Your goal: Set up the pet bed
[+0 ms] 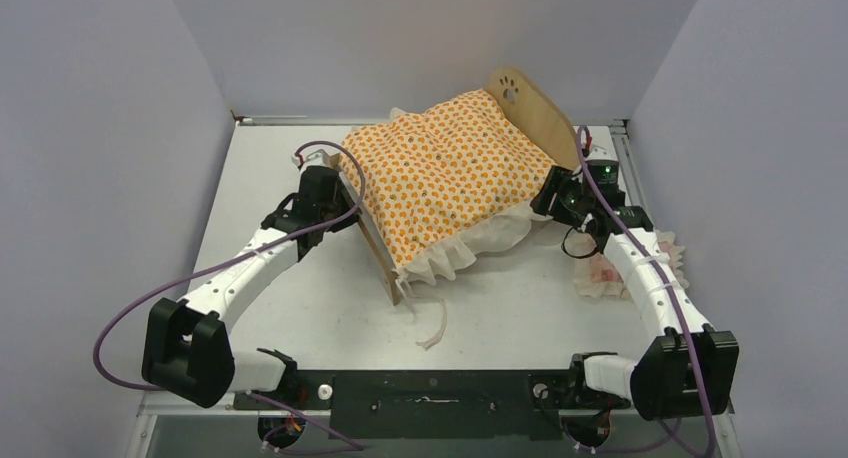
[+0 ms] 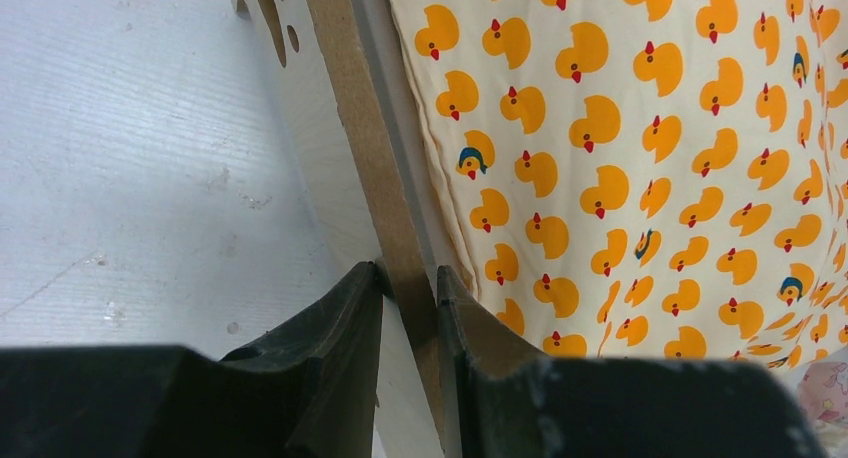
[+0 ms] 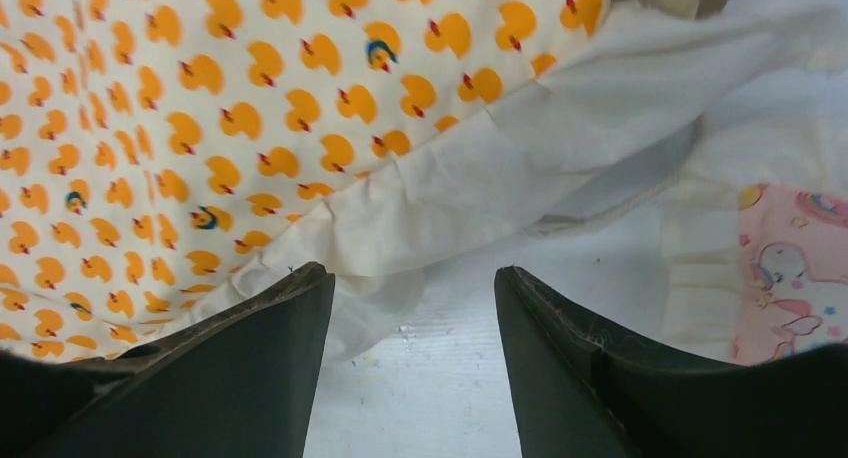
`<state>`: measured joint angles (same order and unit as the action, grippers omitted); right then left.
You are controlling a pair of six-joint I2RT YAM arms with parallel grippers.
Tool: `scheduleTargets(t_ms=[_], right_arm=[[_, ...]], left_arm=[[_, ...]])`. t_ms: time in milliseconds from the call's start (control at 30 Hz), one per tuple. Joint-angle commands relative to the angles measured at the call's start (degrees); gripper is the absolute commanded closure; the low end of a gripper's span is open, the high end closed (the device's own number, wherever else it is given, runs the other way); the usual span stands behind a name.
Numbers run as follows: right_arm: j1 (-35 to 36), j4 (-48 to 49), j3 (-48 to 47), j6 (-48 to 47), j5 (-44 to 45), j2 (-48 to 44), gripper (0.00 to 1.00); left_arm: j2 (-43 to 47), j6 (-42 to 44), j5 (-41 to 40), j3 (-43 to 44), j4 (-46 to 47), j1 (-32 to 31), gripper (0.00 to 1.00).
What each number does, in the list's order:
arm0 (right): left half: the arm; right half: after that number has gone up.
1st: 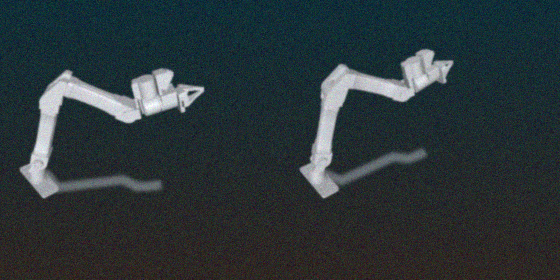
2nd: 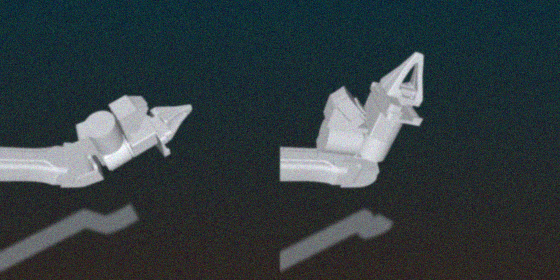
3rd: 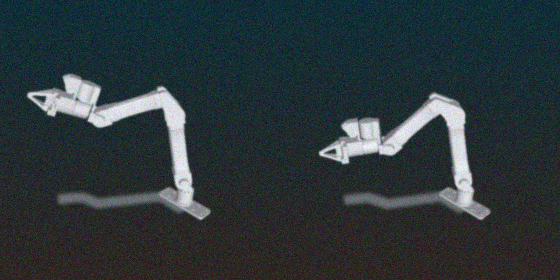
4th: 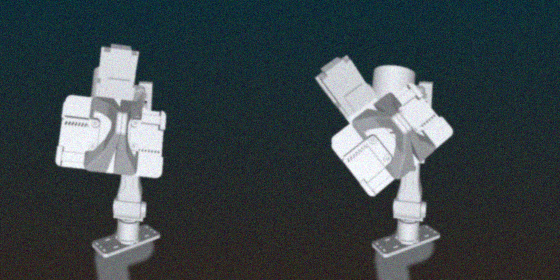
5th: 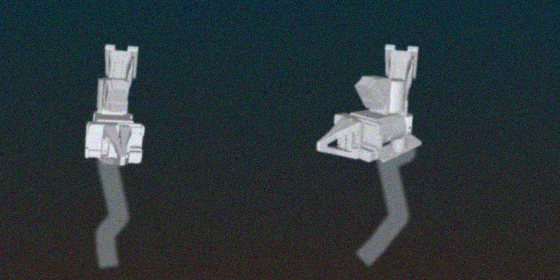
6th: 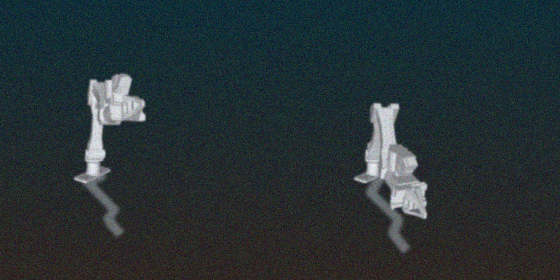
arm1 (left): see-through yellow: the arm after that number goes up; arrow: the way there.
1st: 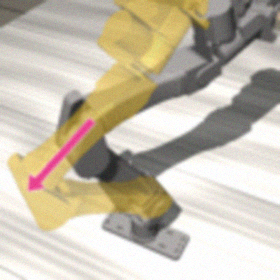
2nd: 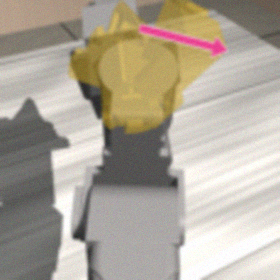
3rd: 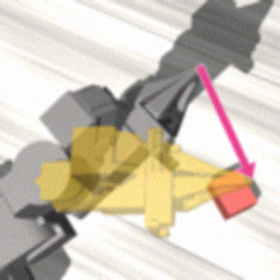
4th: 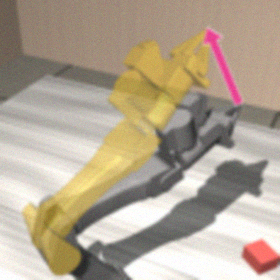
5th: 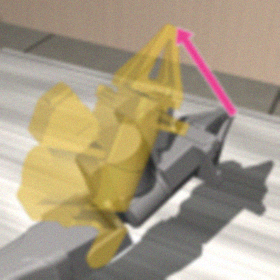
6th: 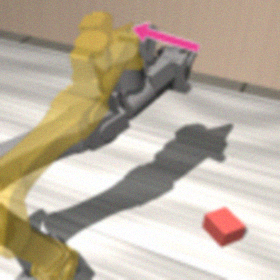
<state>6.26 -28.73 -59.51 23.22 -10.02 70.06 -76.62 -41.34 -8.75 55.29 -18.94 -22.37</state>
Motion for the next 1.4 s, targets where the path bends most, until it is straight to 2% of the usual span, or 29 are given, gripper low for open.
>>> scheduleTargets(t_ms=[0,167,300,367,467,567,700,800,867,1000,1067,1100,1133,1367], right_arm=[[-2.47,7.78,8.31,5.21,-12.02,-1.85,0.39],[-3.70,22.09,17.79,9.51,-19.03,-2.42,0.37],[-3.81,30.23,20.74,11.31,-21.92,-0.58,0.39],[-3.86,32.69,21.62,11.21,-22.60,-0.17,0.47],[-3.86,33.65,21.76,10.80,-25.30,-0.64,0.72],[-3.80,29.65,20.65,10.22,-26.03,-3.14,0.93],[-3.25,15.55,17.84,10.36,-22.42,-8.15,0.95],[-0.70,3.72,16.61,11.87,-18.03,-10.75,0.94],[2.03,-1.48,16.89,12.31,-15.85,-12.19,0.89],[5.68,-6.72,18.28,12.69,-14.57,-16.02,0.71],[5.67,-9.19,16.83,10.30,-11.46,-16.55,0.59],[5.34,-10.12,15.74,8.83,-8.99,-16.43,0.48],[4.84,-10.80,14.41,7.30,-6.43,-15.85,0.44],[-3.45,-6.74,0.20,-2.93,2.14,-4.94,0.38]], left_arm=[[2.50,1.22,2.18,-1.74,-5.10,-0.48,1.00],[2.29,1.21,2.59,-1.98,-5.04,-0.57,1.00],[2.09,1.23,2.55,-1.88,-5.07,-0.74,1.00],[1.84,1.22,2.64,-1.93,-4.95,-0.75,1.00],[1.53,1.32,2.82,-1.70,-4.89,-0.83,1.00],[1.56,1.29,2.65,-1.70,-4.75,-0.92,1.00],[1.43,1.33,2.31,-1.42,-4.76,-1.01,1.00],[1.25,1.41,2.00,-1.33,-4.75,-1.09,1.00],[1.02,1.42,1.93,-1.31,-4.48,-1.17,1.00],[0.22,1.41,1.92,-0.82,-4.43,-1.18,1.00],[0.05,1.40,1.87,-0.63,-4.33,-1.18,1.00],[0.01,1.39,1.82,-0.62,-4.31,-1.20,1.00],[0.06,1.42,1.82,-0.52,-4.27,-1.19,1.00],[0.35,2.00,1.55,-0.38,-5.08,-1.11,1.00]])
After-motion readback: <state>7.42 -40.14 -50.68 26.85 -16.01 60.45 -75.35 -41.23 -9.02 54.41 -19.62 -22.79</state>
